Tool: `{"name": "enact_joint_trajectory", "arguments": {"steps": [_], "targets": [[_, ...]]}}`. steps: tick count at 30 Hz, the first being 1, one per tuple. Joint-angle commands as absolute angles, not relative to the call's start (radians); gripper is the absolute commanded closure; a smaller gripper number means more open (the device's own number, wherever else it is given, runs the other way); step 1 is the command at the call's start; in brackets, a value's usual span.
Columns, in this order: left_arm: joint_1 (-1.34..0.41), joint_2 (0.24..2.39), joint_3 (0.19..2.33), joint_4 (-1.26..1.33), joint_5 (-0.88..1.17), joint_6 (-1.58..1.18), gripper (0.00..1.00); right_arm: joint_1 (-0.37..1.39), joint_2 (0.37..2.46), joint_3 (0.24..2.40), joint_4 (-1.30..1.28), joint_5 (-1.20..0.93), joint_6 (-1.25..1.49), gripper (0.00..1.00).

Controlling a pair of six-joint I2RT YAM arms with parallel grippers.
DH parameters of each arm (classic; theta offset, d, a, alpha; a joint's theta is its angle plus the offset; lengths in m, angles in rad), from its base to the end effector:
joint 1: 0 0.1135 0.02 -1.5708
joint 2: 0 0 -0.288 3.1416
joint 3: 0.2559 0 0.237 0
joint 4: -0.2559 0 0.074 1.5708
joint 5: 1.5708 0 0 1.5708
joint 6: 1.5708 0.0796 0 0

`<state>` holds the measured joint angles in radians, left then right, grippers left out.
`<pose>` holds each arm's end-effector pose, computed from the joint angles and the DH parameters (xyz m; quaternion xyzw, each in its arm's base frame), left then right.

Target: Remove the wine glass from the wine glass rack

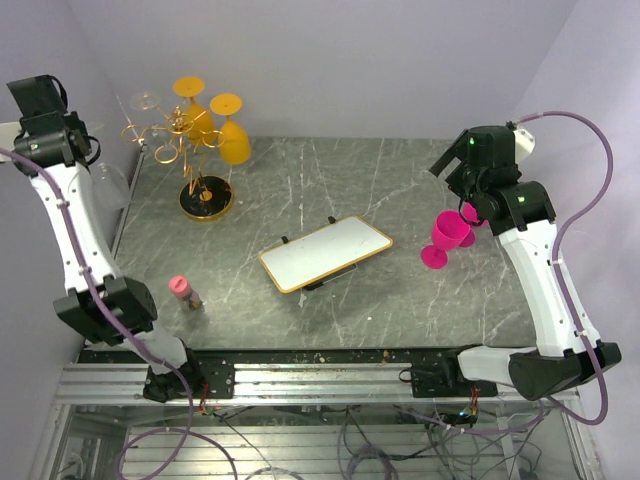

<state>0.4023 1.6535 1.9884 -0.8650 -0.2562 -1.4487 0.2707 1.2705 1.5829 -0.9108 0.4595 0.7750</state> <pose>0.3334 0.1638 0.4562 -0.7257 0.4668 -0.1504 0.4825 0.2548 0.0341 0.4343 0.3178 0.8071 0.0528 0.4947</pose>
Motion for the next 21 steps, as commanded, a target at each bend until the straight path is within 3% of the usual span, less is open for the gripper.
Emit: {"name": "enact_joint_trajectory", "arguments": {"steps": [1, 4, 7, 13, 18, 21], "targets": [[0.397, 1.476, 1.967, -0.957, -0.452, -1.451, 0.93, 0.28, 1.256, 1.582, -0.881, 0.421, 0.763, 0.1], [0.397, 1.351, 1.892, -0.908, -0.444, -1.378, 0.93, 0.279, 1.245, 1.563, -0.826, 0.334, 0.706, 0.19], [0.397, 1.206, 1.808, -0.759, -0.359, -1.222, 0.93, 0.279, 1.215, 1.52, -0.755, 0.228, 0.667, 0.21], [0.357, 1.085, 1.749, -0.374, 0.141, -0.992, 0.93, 0.279, 1.152, 1.436, -0.59, 0.054, 0.586, 0.21], [0.247, 1.15, 1.567, 0.406, 0.597, -1.33, 0.93, 0.278, 1.094, 1.353, -0.412, -0.188, 0.424, 0.21], [0.144, 1.215, 1.577, 0.594, 0.694, -1.439, 0.93, 0.278, 1.016, 1.242, -0.214, -0.344, 0.408, 0.19]]}}
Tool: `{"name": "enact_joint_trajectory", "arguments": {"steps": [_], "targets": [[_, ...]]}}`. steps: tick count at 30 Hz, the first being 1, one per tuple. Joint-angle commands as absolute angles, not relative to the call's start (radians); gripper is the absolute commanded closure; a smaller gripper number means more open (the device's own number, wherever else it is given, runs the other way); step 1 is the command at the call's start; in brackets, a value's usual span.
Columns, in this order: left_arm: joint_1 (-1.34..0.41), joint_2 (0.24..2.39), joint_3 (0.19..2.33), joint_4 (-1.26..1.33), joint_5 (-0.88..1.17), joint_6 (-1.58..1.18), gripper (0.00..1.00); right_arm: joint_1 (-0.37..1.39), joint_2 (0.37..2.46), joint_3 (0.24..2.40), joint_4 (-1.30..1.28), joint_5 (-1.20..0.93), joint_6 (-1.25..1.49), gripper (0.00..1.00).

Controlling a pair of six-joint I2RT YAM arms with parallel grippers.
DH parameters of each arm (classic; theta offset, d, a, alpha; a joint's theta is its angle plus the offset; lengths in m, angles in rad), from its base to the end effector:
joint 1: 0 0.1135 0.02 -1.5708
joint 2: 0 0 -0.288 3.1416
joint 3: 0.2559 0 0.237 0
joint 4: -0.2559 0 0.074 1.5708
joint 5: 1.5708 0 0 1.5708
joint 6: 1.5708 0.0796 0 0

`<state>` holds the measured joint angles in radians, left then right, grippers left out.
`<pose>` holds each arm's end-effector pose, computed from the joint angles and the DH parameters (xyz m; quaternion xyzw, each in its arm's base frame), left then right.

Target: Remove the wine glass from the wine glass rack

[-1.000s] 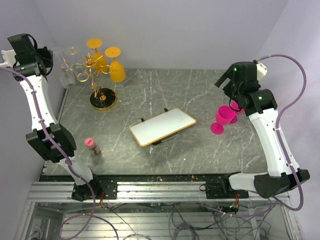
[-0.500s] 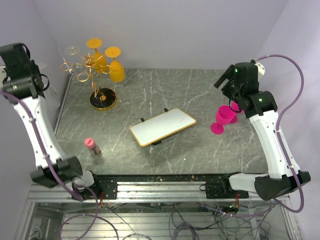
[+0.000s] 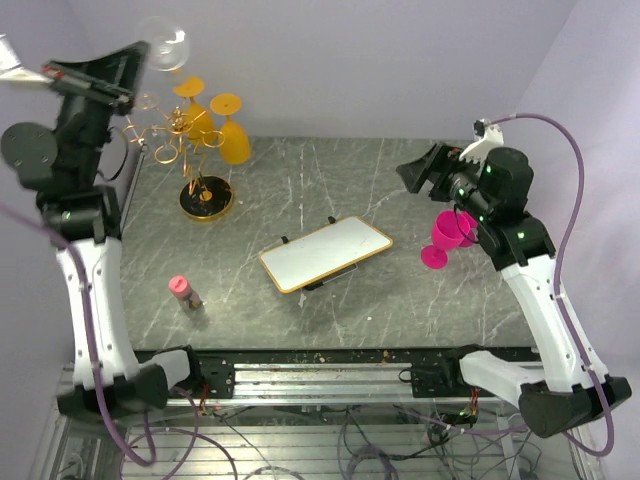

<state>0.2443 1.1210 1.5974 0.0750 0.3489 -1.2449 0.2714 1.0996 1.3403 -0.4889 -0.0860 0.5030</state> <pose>0.1985 0.0214 0.6093 -0.2142 0.4560 -0.4867 0.7137 0.2354 0.0726 0.4454 0.0649 0.7862 0.2631 0.5553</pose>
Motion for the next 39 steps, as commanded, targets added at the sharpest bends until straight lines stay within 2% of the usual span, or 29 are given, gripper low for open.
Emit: {"name": "enact_joint_trajectory", "arguments": {"steps": [1, 5, 10, 13, 18, 19, 24, 27, 28, 32, 34, 36, 37, 38, 39], "targets": [[0.096, 1.23, 1.593, 0.591, 0.714, -1.429, 0.93, 0.278, 0.997, 1.216, -0.162, -0.344, 0.452, 0.13], [-0.108, 1.282, 1.543, 0.805, 0.76, -1.554, 0.93, 0.276, 1.0, 1.193, -0.014, -0.412, 0.598, 0.09], [-0.31, 1.357, 1.463, 1.113, 0.796, -1.706, 0.93, 0.275, 1.083, 1.187, 0.316, -0.7, 0.828, 0.09], [-0.39, 1.366, 1.447, 1.139, 0.819, -1.701, 0.93, 0.27, 1.127, 1.151, 0.599, -0.834, 0.993, 0.09], [-0.485, 1.353, 1.415, 1.136, 0.811, -1.66, 0.93, 0.25, 1.19, 1.082, 0.99, -0.856, 1.286, 0.06], [-0.495, 1.358, 1.408, 1.156, 0.807, -1.674, 0.93, 0.25, 1.203, 1.074, 1.077, -0.861, 1.347, 0.07], [-0.499, 1.397, 1.406, 1.283, 0.8, -1.773, 0.93, 0.251, 1.29, 1.043, 1.576, -0.852, 1.66, 0.26], [-0.498, 1.408, 1.398, 1.305, 0.784, -1.784, 0.93, 0.251, 1.307, 1.054, 1.704, -0.851, 1.734, 0.34], [-0.499, 1.414, 1.395, 1.311, 0.783, -1.789, 0.93, 0.251, 1.303, 1.054, 1.701, -0.854, 1.732, 0.36], [-0.499, 1.436, 1.384, 1.344, 0.773, -1.811, 0.93, 0.25, 1.257, 1.046, 1.636, -0.851, 1.672, 0.54], [-0.499, 1.44, 1.379, 1.328, 0.771, -1.793, 0.93, 0.251, 1.207, 1.017, 1.548, -0.8, 1.612, 0.79], [-0.499, 1.427, 1.369, 1.278, 0.768, -1.746, 0.87, 0.25, 1.132, 1.009, 1.304, -0.743, 1.522, 0.99], [-0.499, 1.416, 1.36, 1.239, 0.763, -1.707, 0.81, 0.25, 1.088, 1.031, 1.069, -0.709, 1.425, 1.0], [-0.497, 1.4, 1.345, 1.19, 0.751, -1.653, 0.71, 0.252, 1.033, 1.085, 0.679, -0.647, 1.324, 1.0], [-0.496, 1.383, 1.335, 1.132, 0.74, -1.625, 0.6, 0.252, 1.01, 1.147, 0.503, -0.557, 1.239, 1.0]]}}
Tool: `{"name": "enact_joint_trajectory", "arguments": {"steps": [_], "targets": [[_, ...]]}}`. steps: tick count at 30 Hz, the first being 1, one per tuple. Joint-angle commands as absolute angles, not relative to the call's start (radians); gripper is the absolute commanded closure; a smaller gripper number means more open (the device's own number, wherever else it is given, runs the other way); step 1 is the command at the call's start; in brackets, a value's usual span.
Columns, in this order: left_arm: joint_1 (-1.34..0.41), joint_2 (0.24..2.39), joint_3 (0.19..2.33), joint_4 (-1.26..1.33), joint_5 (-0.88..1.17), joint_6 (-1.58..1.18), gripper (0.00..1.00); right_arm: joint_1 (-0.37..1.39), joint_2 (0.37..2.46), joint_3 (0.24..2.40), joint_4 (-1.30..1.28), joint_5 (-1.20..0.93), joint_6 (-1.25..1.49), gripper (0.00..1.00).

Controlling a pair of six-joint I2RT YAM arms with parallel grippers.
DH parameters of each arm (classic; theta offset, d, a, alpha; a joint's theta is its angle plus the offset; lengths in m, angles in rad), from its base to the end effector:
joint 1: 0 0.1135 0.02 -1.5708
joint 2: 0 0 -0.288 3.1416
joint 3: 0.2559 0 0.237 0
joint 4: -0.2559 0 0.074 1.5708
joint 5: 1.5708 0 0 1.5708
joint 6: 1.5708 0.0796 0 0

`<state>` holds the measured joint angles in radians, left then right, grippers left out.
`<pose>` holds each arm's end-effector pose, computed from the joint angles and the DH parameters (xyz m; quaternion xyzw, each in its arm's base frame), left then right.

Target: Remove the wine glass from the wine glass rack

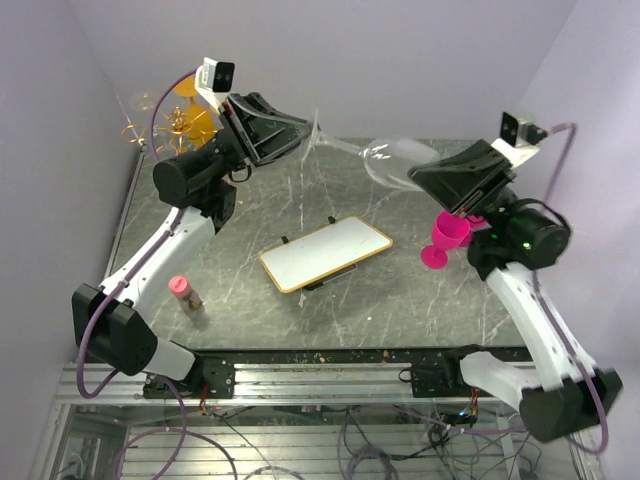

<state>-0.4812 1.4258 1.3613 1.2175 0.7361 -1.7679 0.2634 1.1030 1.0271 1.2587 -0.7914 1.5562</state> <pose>0.2102 -0.1700 0.5651 0.1655 0.3660 -0.8556 0.3266 0.1518 0.0996 0.5333 -0.1948 0.3698 0.7603 0.4972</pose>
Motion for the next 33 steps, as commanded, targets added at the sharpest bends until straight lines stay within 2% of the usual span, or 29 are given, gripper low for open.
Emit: {"name": "enact_joint_trajectory", "arguments": {"steps": [1, 4, 5, 11, 15, 20, 28, 33], "targets": [[-0.493, 1.368, 1.321, 1.074, 0.724, -1.583, 0.46, 0.252, 0.986, 1.192, 0.288, -0.461, 1.189, 1.0], [-0.483, 1.316, 1.275, 0.877, 0.67, -1.444, 0.03, 0.252, 0.934, 1.207, 0.112, -0.268, 1.154, 1.0], [-0.478, 1.298, 1.26, 0.813, 0.647, -1.413, 0.0, 0.252, 0.937, 1.224, 0.06, -0.214, 1.145, 1.0], [-0.434, 1.207, 1.193, 0.527, 0.52, -1.29, 0.0, 0.252, 1.017, 1.287, -0.154, -0.07, 1.184, 1.0], [-0.43, 1.164, 1.248, 0.283, 0.465, -1.134, 0.0, 0.252, 1.193, 1.528, -0.535, 0.097, 1.157, 1.0], [-0.429, 1.134, 1.298, 0.142, 0.412, -1.025, 0.0, 0.251, 1.451, 1.865, -0.95, 0.247, 1.181, 1.0], [-0.429, 1.127, 1.332, 0.04, 0.382, -0.949, 0.02, 0.238, 1.805, 2.254, -1.297, 0.31, 1.219, 1.0], [-0.429, 1.12, 1.394, -0.1, 0.315, -0.85, 0.02, 0.222, 1.93, 2.316, -1.357, 0.299, 1.229, 1.0]]}}
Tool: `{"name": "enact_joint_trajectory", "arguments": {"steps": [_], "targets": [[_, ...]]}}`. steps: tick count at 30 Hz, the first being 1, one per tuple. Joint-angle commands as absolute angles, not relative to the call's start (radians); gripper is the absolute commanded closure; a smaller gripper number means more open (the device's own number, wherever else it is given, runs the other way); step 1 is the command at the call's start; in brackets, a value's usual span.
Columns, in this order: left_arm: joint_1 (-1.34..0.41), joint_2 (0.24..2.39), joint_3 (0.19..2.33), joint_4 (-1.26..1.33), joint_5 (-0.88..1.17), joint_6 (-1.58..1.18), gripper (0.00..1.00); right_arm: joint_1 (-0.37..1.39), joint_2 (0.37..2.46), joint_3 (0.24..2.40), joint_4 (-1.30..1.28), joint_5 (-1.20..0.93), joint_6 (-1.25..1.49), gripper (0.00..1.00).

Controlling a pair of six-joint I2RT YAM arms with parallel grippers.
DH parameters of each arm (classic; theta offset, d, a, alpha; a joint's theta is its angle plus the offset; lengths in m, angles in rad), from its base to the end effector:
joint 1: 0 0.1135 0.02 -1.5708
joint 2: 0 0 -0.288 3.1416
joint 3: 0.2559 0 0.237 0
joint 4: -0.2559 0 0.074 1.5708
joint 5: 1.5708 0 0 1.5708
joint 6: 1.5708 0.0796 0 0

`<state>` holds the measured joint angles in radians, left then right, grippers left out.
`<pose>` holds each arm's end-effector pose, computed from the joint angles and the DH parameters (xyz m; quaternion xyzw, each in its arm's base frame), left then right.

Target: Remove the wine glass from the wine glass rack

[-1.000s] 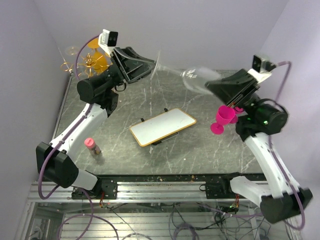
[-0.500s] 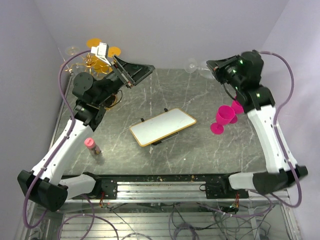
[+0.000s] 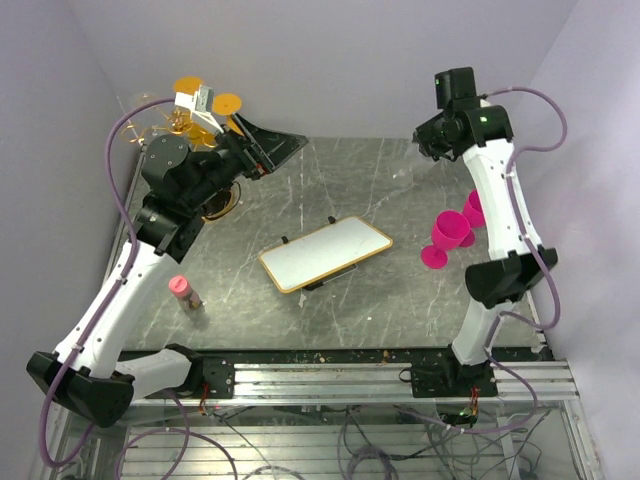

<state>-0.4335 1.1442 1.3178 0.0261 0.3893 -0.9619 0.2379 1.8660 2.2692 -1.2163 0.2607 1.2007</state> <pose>0.2242 -0.1371 0.5037 -0.0177 0.6387 -0.5818 0.5033 0.3886 0.0731 0.4246 0.4692 0.7942 0.1508 0.3554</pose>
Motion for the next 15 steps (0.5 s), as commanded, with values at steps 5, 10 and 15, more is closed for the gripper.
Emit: {"name": "enact_joint_trajectory", "arguments": {"steps": [5, 10, 15], "targets": [[-0.429, 1.094, 1.426, -0.224, 0.188, -0.776, 0.02, 0.208, 2.0, 2.294, -1.346, 0.293, 1.233, 1.0], [-0.429, 1.067, 1.42, -0.297, 0.053, -0.751, 0.02, 0.208, 2.074, 2.281, -1.337, 0.319, 1.255, 1.0], [-0.428, 1.071, 1.436, -0.333, 0.032, -0.719, 0.02, 0.21, 2.11, 2.25, -1.299, 0.35, 1.257, 1.0]]}}
